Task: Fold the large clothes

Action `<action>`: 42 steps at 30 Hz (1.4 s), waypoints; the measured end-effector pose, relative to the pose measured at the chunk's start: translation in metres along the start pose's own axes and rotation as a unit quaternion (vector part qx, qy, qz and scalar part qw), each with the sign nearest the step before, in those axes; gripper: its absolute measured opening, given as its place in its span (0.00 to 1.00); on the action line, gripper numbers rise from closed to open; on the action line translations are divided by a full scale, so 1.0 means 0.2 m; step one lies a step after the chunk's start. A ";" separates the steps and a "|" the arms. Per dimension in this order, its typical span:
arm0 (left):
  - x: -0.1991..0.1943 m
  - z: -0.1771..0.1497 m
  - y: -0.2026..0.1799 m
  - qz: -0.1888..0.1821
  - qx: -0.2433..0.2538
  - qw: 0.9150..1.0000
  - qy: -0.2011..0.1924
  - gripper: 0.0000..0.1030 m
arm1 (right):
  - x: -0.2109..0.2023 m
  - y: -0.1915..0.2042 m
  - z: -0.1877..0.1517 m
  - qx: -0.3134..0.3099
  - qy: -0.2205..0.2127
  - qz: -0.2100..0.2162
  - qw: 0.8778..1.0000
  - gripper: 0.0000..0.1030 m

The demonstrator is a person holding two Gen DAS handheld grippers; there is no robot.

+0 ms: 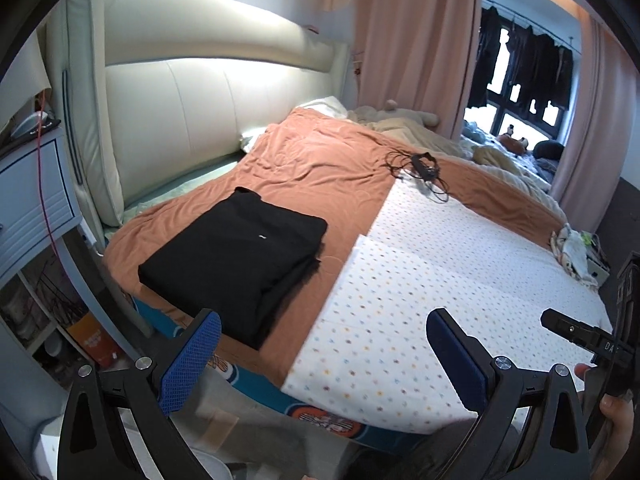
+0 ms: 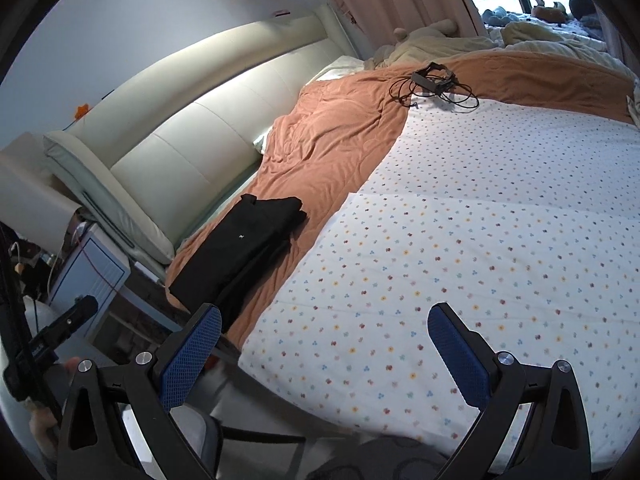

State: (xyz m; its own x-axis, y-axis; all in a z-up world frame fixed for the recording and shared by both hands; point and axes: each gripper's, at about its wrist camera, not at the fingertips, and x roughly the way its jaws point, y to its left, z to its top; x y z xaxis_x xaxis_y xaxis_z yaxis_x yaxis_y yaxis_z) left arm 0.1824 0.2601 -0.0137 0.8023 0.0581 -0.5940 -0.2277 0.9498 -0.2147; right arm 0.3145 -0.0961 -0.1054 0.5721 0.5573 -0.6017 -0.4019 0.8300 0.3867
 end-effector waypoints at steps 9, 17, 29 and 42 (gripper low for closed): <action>-0.29 -0.18 -0.16 -0.014 0.014 0.999 -0.025 1.00 | -0.40 -0.03 -0.20 -0.028 -0.025 -0.017 0.999 1.00; -0.49 -0.34 -0.31 -0.033 0.041 0.997 -0.048 1.00 | -0.72 -0.15 -0.38 -0.018 -0.060 -0.042 0.997 1.00; -0.64 -0.60 -0.46 -0.055 0.049 0.995 -0.067 1.00 | -1.14 -0.31 -0.62 -0.019 -0.107 -0.085 0.990 1.00; -0.78 -0.84 -0.56 -0.030 0.080 0.991 -0.105 1.00 | -1.39 -0.45 -0.91 -0.030 -0.131 -0.119 0.984 1.00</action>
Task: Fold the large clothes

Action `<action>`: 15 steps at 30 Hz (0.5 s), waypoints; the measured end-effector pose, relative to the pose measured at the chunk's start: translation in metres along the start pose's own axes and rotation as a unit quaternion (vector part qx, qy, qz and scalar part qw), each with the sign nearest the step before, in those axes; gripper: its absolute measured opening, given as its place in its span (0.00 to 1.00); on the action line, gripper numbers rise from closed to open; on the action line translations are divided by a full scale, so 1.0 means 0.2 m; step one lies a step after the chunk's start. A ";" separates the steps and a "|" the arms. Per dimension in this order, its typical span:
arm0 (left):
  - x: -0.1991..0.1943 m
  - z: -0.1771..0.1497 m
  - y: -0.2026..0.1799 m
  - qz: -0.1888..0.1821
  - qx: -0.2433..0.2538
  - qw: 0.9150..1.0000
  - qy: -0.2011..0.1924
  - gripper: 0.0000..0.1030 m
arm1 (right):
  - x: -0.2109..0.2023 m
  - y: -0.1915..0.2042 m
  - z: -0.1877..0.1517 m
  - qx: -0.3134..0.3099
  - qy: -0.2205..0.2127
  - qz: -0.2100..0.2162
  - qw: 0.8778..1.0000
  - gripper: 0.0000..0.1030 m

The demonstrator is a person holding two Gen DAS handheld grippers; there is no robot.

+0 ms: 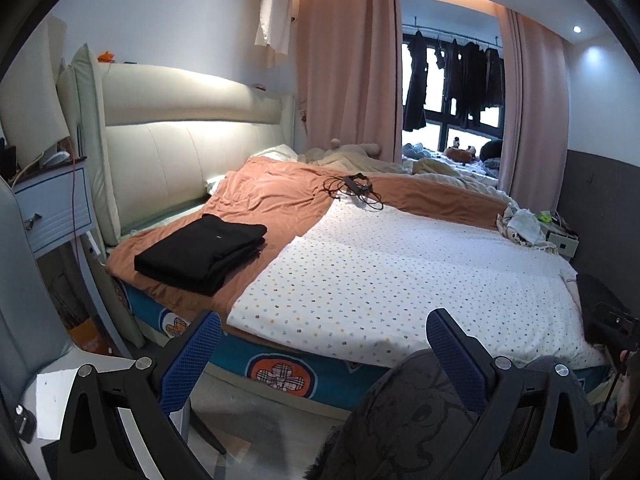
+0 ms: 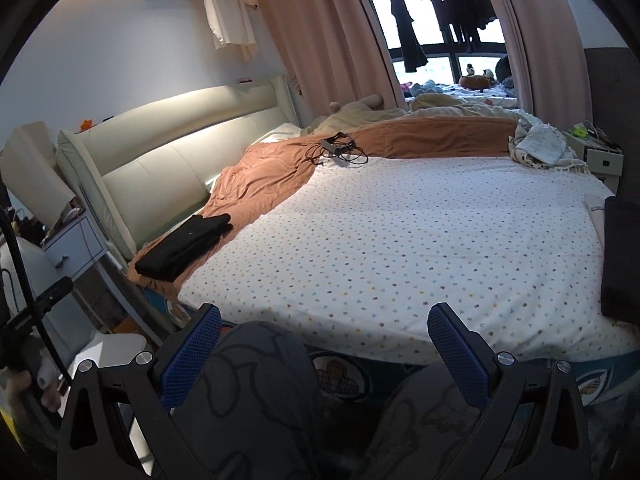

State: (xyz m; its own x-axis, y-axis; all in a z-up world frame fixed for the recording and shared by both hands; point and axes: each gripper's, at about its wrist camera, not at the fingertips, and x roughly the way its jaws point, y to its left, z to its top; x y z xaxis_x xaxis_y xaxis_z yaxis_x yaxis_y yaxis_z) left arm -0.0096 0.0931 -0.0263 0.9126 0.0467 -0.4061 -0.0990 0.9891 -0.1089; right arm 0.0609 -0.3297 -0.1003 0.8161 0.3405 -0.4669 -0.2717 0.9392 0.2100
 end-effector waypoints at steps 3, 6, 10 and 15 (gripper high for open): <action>-0.01 -0.03 -0.04 0.000 0.014 1.000 -0.003 1.00 | -0.05 -0.04 -0.02 0.002 -0.015 -0.006 1.000 1.00; -0.02 -0.04 -0.06 -0.010 0.016 1.000 -0.003 1.00 | -0.07 -0.05 -0.04 0.006 -0.019 -0.009 1.000 1.00; -0.02 -0.05 -0.08 -0.013 0.023 1.000 -0.003 1.00 | -0.07 -0.05 -0.06 0.008 -0.023 -0.010 1.000 1.00; -0.03 -0.07 -0.10 -0.013 0.026 1.000 -0.007 1.00 | -0.08 -0.04 -0.07 0.002 -0.029 -0.016 0.999 1.00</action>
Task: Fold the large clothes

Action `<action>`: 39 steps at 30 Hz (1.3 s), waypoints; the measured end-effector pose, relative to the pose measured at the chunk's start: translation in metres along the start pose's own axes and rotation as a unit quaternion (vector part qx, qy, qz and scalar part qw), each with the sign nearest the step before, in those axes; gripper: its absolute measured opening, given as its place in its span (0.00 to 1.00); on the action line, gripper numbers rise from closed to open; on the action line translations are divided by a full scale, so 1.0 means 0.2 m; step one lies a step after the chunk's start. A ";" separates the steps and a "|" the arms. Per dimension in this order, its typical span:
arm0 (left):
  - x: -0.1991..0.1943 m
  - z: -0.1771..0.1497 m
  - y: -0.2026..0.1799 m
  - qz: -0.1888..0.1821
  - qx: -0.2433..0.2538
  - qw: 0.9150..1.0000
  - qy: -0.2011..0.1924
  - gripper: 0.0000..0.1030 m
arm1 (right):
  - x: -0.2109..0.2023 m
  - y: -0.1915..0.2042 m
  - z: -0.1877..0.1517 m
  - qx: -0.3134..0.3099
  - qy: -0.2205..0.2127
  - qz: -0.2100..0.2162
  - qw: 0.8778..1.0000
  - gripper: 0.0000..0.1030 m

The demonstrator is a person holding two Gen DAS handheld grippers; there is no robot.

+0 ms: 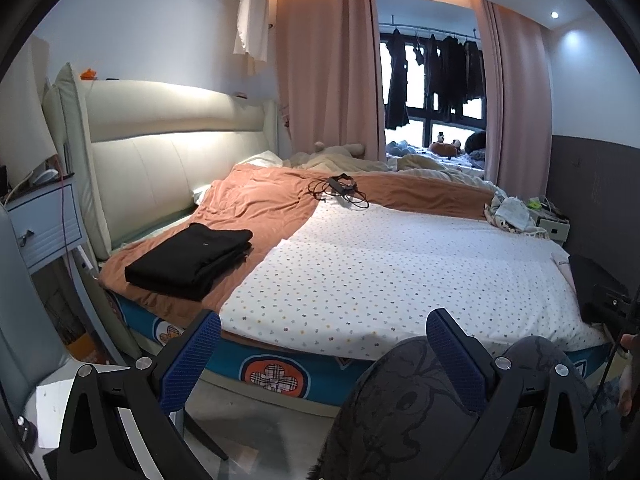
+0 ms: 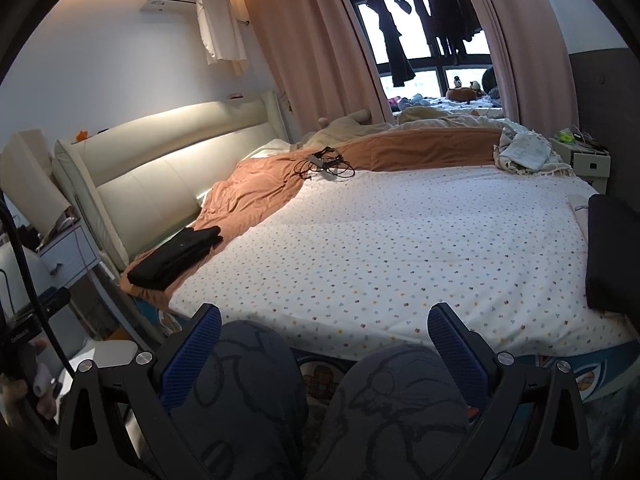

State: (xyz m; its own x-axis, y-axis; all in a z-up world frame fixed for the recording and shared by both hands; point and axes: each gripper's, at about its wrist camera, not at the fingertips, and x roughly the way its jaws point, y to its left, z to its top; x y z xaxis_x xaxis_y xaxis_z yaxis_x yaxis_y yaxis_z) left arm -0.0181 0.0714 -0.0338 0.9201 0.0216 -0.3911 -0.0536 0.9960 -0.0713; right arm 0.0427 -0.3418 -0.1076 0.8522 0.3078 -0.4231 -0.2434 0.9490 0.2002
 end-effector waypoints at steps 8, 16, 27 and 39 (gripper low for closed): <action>-0.01 0.01 0.00 -0.001 0.000 1.000 -0.004 1.00 | 0.00 0.02 -0.01 -0.002 -0.005 -0.001 1.000 1.00; 0.00 0.02 0.00 -0.001 -0.001 1.000 -0.009 1.00 | 0.00 0.00 -0.01 0.008 -0.004 -0.005 1.000 1.00; -0.02 0.04 -0.02 0.002 0.009 1.000 -0.018 1.00 | 0.00 0.00 0.01 0.008 -0.005 -0.003 1.000 1.00; -0.02 0.05 -0.04 0.002 0.015 1.000 -0.017 1.00 | -0.01 0.00 0.01 0.006 -0.007 -0.004 1.000 1.00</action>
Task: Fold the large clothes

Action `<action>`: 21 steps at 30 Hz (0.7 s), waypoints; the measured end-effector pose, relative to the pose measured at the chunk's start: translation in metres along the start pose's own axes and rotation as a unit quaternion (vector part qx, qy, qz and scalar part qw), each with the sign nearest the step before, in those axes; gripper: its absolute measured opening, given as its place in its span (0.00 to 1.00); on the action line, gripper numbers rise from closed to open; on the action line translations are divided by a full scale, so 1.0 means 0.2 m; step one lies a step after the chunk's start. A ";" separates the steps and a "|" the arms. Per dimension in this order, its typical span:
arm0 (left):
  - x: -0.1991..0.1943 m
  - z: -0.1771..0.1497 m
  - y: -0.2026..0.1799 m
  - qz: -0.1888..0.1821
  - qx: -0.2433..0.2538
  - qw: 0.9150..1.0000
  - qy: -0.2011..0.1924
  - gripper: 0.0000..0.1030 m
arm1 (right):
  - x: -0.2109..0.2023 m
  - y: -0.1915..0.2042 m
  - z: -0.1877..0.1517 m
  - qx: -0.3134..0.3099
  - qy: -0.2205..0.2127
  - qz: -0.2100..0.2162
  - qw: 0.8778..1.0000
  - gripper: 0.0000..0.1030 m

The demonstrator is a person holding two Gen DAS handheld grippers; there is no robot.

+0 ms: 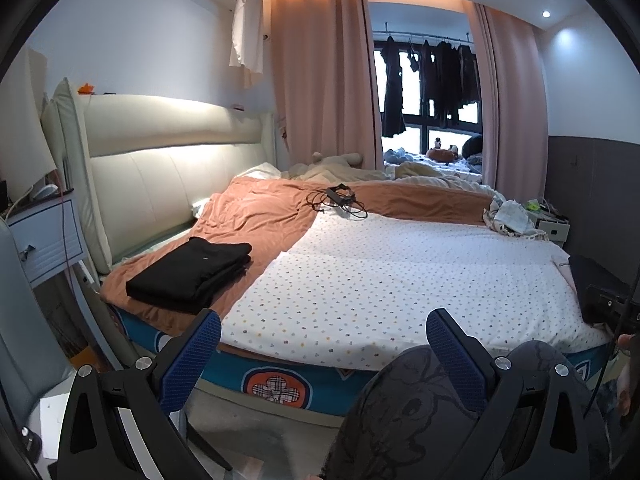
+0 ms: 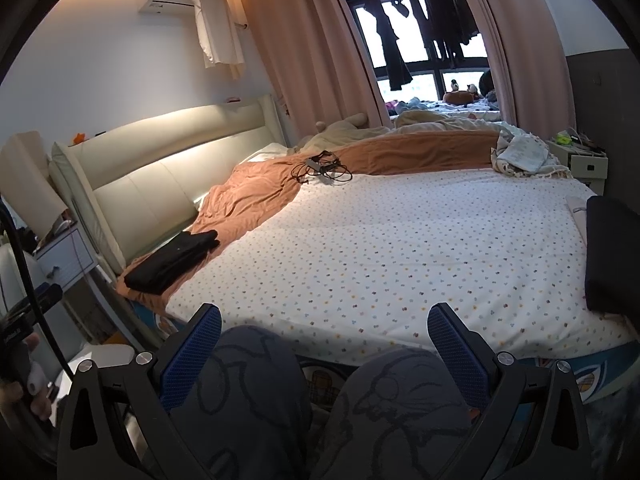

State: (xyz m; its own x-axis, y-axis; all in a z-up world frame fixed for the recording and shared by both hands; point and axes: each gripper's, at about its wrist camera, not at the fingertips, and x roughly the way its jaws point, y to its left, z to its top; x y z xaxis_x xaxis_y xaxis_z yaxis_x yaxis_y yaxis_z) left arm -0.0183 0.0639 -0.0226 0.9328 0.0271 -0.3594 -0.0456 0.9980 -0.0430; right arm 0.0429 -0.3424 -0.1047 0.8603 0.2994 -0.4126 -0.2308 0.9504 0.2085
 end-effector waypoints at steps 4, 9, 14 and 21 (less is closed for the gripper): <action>-0.02 0.01 -0.02 0.007 0.009 1.000 -0.006 1.00 | 0.00 -0.01 0.00 0.003 -0.003 0.004 1.000 1.00; -0.01 0.01 -0.02 0.001 0.008 1.000 -0.003 1.00 | -0.02 -0.01 0.00 0.000 -0.004 0.003 1.000 1.00; -0.02 0.00 -0.03 0.002 0.010 1.000 -0.005 1.00 | -0.03 -0.02 0.00 0.003 -0.004 0.003 1.000 1.00; -0.03 0.00 0.00 0.007 0.007 1.000 -0.015 1.00 | -0.03 -0.01 0.00 0.001 -0.005 0.002 1.000 1.00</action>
State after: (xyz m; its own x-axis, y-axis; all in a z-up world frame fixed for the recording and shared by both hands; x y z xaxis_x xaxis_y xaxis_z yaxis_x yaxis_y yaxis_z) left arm -0.0246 0.0631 -0.0201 0.9424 0.0430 -0.3318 -0.0546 0.9982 -0.0257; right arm 0.0394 -0.3468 -0.1023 0.8637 0.3025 -0.4032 -0.2335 0.9490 0.2118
